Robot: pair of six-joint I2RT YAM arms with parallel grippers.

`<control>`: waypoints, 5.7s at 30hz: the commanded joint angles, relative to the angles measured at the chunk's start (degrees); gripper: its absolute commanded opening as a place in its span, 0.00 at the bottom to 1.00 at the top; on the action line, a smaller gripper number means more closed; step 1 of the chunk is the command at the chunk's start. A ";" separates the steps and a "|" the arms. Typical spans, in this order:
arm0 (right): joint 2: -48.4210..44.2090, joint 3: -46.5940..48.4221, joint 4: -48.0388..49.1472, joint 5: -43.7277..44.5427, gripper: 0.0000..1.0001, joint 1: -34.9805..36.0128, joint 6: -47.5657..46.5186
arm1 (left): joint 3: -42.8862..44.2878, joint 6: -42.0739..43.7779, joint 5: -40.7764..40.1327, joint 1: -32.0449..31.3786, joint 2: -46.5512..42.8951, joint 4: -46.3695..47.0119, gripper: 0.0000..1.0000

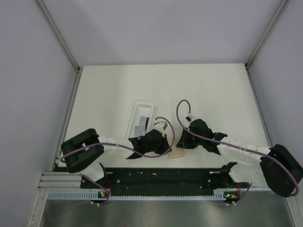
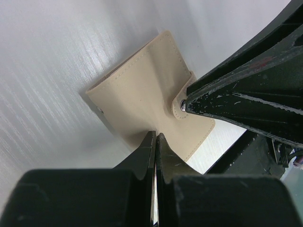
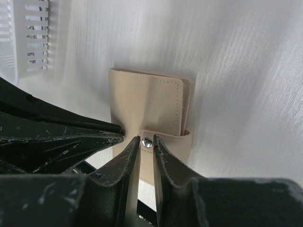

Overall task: Put the credit cards into the card holder
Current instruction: Close the card holder at the center of the board.

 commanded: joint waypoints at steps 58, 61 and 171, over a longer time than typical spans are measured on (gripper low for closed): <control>15.85 13.50 -14.91 13.97 0.13 10.16 -1.31 | -1.35 0.25 0.45 -0.01 0.15 -1.09 0.00; 17.25 14.20 -16.23 14.94 0.12 10.86 -1.31 | -1.35 0.25 0.53 -0.01 0.07 -1.09 0.00; 7.68 8.84 -4.19 24.18 0.20 17.02 0.71 | -1.44 0.07 0.45 -0.01 0.07 -1.71 0.00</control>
